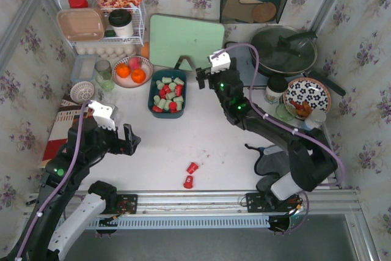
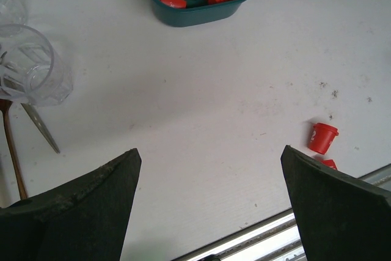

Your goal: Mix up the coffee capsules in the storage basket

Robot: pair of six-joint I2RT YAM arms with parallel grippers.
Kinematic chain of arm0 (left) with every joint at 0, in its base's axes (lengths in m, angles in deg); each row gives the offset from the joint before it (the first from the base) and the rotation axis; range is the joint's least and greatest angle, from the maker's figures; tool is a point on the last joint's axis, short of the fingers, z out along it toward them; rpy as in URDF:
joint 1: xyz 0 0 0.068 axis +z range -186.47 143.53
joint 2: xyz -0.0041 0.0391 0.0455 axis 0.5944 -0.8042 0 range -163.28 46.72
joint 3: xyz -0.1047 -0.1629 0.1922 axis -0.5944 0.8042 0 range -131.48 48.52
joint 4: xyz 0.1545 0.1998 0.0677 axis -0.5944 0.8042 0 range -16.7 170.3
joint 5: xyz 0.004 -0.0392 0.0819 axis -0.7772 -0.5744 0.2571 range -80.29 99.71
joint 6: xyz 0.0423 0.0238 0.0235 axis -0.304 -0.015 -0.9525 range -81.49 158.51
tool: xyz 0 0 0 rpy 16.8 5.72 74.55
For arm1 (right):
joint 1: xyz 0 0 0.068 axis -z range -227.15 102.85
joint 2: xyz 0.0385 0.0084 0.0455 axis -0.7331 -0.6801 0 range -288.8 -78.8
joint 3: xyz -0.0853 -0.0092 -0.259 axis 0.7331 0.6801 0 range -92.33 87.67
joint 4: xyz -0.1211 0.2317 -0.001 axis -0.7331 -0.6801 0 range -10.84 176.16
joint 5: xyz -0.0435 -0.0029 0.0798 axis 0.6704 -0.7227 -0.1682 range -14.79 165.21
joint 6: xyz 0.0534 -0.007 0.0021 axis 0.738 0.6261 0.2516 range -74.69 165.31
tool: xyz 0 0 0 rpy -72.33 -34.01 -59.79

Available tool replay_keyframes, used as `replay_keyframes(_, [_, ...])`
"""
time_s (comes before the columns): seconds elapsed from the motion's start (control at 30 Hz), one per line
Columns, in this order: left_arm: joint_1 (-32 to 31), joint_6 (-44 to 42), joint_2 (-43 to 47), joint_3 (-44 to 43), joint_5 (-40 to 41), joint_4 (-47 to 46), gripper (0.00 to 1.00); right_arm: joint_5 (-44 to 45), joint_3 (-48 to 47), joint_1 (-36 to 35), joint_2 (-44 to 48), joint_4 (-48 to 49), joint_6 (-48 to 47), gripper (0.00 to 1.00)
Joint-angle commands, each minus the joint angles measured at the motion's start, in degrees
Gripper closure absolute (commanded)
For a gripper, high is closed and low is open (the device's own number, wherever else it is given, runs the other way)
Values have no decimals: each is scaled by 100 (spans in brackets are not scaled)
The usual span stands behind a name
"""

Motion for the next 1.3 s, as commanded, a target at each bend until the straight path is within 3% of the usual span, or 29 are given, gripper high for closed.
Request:
replay_keyframes(0.0, [0,-57,-44,-21,35,-75,1,1292,474,43,443,-260,368,0])
replay_keyframes(0.13, [-15,88,6,-51,487,28,1,1623,1694,42,1020,436,233,0])
replay_keyframes(0.27, [-43,201,-104,-63,734,182,1,1669,2456,44,1449,490,655,0])
replay_keyframes(0.47, [-44,292,-525,-177,59,185,1,1365,3331,41,2006,545,1271,0])
replay_keyframes(0.7, [-202,1250,-1031,147,-622,-526,1,1592,3578,38,2336,576,1537,0])
replay_keyframes(0.77, [-611,1537,-1283,281,-220,-732,1,1836,3702,37,2385,701,1584,0])
replay_keyframes(0.93, [-2361,1836,-2087,205,1635,-990,1,2201,3814,43,2355,856,1668,0])
replay_keyframes(1.17, [-3754,1599,-3676,-241,2203,-1452,13,2269,3793,45,2466,754,1686,0])
replay_keyframes(1.27, [-4139,1342,-4438,-648,2232,-1307,27,2311,3810,41,2502,756,1673,0])
